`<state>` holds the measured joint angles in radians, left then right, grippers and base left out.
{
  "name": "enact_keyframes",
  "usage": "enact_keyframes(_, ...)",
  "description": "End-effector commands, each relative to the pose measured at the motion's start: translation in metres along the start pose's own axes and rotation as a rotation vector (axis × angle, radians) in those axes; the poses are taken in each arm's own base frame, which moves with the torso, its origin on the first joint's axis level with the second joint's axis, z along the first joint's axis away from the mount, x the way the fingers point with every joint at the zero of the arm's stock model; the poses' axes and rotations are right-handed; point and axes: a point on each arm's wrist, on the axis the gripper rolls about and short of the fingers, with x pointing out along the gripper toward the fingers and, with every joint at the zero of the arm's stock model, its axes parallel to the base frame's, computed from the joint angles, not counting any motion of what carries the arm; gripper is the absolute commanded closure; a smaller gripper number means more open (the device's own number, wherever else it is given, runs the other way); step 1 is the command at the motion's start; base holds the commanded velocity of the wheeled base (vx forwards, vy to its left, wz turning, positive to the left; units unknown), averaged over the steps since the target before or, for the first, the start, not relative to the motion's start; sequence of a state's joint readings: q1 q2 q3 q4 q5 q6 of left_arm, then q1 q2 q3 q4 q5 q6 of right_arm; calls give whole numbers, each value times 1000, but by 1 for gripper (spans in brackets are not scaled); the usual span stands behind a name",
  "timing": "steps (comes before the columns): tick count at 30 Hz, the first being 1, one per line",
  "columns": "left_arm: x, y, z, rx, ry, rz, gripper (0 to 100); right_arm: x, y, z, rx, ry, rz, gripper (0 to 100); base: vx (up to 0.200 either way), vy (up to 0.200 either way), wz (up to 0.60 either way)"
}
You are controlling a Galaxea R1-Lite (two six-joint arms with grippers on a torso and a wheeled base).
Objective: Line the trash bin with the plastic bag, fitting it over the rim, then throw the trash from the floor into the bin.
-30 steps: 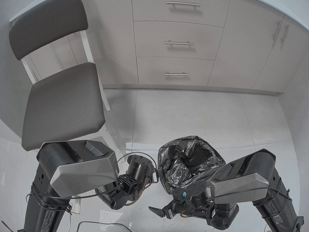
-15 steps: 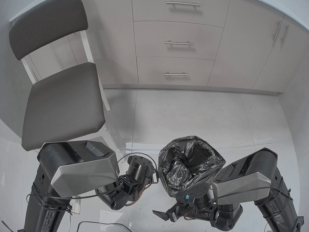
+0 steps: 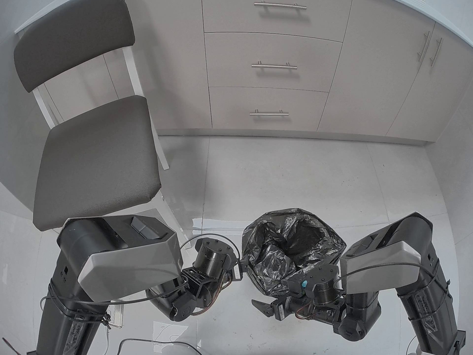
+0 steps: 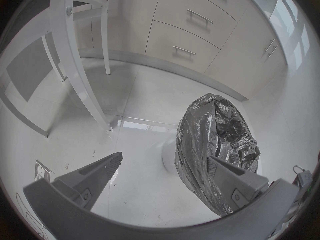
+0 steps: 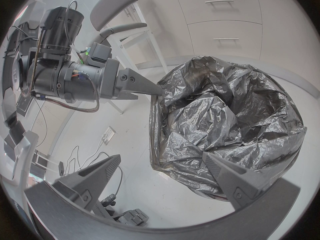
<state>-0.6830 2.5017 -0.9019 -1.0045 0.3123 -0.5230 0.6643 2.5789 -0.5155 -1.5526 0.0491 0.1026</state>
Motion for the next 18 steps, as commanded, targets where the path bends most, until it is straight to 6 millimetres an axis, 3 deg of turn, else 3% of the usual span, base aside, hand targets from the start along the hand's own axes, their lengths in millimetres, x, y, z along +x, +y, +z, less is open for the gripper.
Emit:
enact_keyframes(1,0,0,0,0,1,1,0,0,0,-2,0,-4,2,0,0,0,0)
enact_keyframes(7,0,0,-1,2,4,2,0,-6,5,-5,-10,19,17,0,0,0,0)
enact_keyframes(10,0,0,-1,2,4,2,0,-9,7,7,-7,-18,15,0,0,0,0)
enact_keyframes(11,0,0,-1,2,4,2,0,-13,4,19,-3,-56,7,0,0,0,0)
enact_keyframes(13,0,0,-1,2,4,2,0,-15,3,22,-2,-67,5,0,0,0,0)
enact_keyframes(14,0,0,-1,2,4,2,0,-22,-2,39,3,-122,-15,0,0,0,0)
enact_keyframes(18,0,0,-1,1,1,0,0,-35,-17,70,12,-232,-62,0,0,0,0)
